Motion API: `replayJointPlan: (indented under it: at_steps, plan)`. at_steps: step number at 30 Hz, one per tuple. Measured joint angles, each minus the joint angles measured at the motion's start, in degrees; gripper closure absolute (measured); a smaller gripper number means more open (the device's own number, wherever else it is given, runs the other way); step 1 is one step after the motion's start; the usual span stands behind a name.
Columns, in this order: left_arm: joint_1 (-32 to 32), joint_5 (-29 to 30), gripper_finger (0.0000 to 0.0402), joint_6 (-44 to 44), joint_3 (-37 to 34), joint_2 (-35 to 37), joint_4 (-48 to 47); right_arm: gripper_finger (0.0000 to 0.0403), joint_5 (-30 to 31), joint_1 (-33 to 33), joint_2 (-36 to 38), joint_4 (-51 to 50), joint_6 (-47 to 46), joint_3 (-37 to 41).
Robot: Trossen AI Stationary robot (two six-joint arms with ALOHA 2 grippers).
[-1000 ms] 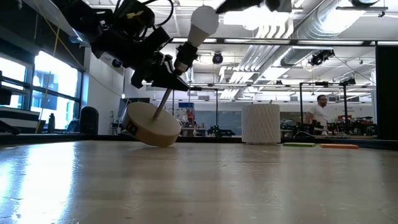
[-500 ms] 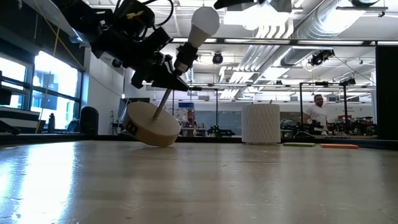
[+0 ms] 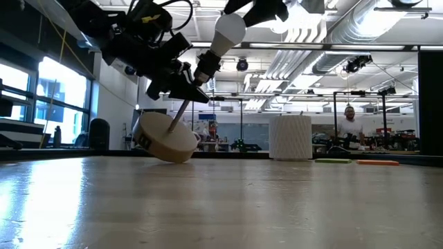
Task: Screw lightbulb
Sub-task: Remove the lightbulb from the lamp
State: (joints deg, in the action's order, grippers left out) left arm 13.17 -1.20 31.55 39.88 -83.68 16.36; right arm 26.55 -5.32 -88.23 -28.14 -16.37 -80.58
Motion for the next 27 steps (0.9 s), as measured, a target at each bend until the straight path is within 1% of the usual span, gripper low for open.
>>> replayJointPlan:
  at_steps: [3,6,8,10,14,16,18,20,22,24,26,27]
  plan:
    - [0.0,-0.1,0.0380,0.1,0.0,0.0,0.0,0.0130,-2.5,0.9,0.0,-0.1,4.9,0.0]
    - [0.0,-0.2,0.0380,0.1,-0.1,0.0,-0.2,0.0130,-3.2,1.3,0.0,-0.3,15.9,0.0]
    - [0.0,-0.3,0.0380,0.0,-0.1,0.0,-0.3,0.0130,-3.2,1.3,0.0,-0.4,26.6,0.0]
    - [0.0,-0.4,0.0380,0.0,-0.1,0.0,-0.5,0.0130,-3.2,1.2,0.0,-0.4,39.4,0.0]
    - [0.0,-0.4,0.0380,-0.3,-0.1,0.0,-0.8,0.0130,-2.8,0.2,-0.1,-1.3,69.2,0.0]
    - [0.0,-0.5,0.0380,-0.3,-0.1,0.0,-0.9,0.0130,-0.1,-1.2,-0.2,-1.3,81.9,0.1]
    - [0.0,-0.8,0.0380,-0.5,-0.1,0.0,-0.8,0.0130,3.9,-2.9,-0.2,0.9,87.6,0.1]
    - [-0.1,-1.3,0.0380,-0.3,-0.1,0.0,-0.7,0.0130,7.7,-4.8,-0.2,3.2,87.6,0.1]
    - [-0.2,-1.7,0.0381,0.0,-0.1,0.0,-1.0,0.0130,11.3,-6.8,0.2,4.5,82.2,0.1]
    - [-0.2,-1.7,0.0381,0.0,-0.1,0.0,-0.7,0.0130,15.3,-8.4,0.7,5.1,70.5,0.1]
    - [-0.2,-1.5,0.0381,0.0,0.0,0.0,-0.6,0.0130,20.3,-9.9,0.9,4.0,54.1,0.1]
    - [-0.2,-1.4,0.0381,0.0,0.0,0.0,-0.7,0.0130,21.6,-10.3,1.1,2.9,46.2,0.1]
